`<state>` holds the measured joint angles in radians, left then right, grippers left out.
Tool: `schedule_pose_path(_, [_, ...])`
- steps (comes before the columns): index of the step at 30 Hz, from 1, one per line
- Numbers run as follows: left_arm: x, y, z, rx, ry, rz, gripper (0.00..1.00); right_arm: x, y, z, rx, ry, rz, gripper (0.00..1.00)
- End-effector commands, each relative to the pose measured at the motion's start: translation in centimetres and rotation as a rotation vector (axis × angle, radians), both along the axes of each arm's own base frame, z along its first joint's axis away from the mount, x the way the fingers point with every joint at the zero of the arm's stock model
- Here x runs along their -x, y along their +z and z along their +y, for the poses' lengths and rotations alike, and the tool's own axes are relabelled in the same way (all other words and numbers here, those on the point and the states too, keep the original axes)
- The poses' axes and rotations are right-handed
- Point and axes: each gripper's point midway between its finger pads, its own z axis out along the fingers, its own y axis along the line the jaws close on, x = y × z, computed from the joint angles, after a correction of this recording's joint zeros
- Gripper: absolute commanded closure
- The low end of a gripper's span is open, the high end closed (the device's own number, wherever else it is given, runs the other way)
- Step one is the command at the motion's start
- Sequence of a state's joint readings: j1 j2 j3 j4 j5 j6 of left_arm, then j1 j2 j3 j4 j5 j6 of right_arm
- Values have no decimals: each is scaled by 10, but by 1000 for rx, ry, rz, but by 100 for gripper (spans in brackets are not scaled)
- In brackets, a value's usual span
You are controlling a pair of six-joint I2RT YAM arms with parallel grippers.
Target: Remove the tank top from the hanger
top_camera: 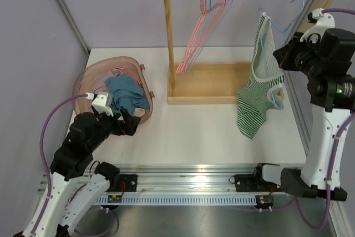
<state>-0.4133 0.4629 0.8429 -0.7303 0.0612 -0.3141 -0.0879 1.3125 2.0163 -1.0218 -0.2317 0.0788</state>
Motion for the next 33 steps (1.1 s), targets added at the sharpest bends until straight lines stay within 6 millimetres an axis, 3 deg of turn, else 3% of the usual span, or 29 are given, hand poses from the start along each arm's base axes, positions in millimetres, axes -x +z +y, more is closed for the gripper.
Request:
schedule_pose_path(1, [-5, 28, 5, 21, 32, -92, 1, 40, 14, 20, -57, 73, -68, 100])
schedule_pose_path(4, [-6, 39, 6, 28, 42, -109, 1, 66, -17, 41, -109, 169, 22, 100])
schedule_pose_path(8, [-8, 77, 5, 55, 41, -162, 1, 104, -72, 68, -99, 290, 167, 100])
schedule_pose_path(13, [-16, 109, -2, 84, 32, -193, 1, 150, -124, 93, 12, 450, 323, 100])
schedule_pose_path(16, [-17, 120, -7, 122, 21, -211, 1, 178, -145, 111, 23, 591, 400, 100])
schedule_pose_path(19, [-17, 122, -13, 156, 7, -213, 1, 197, -149, 134, -30, 755, 400, 100])
schedule_pose_path(24, [-15, 117, -39, 202, -69, -197, 1, 213, -137, 160, -113, 951, 366, 100])
schedule_pose_path(25, [-20, 115, -35, 192, -24, -199, 1, 212, -138, 164, -119, 965, 377, 100])
schedule_pose_path(33, [-9, 110, -75, 161, -81, -190, 1, 205, -109, 195, -162, 1065, 285, 100])
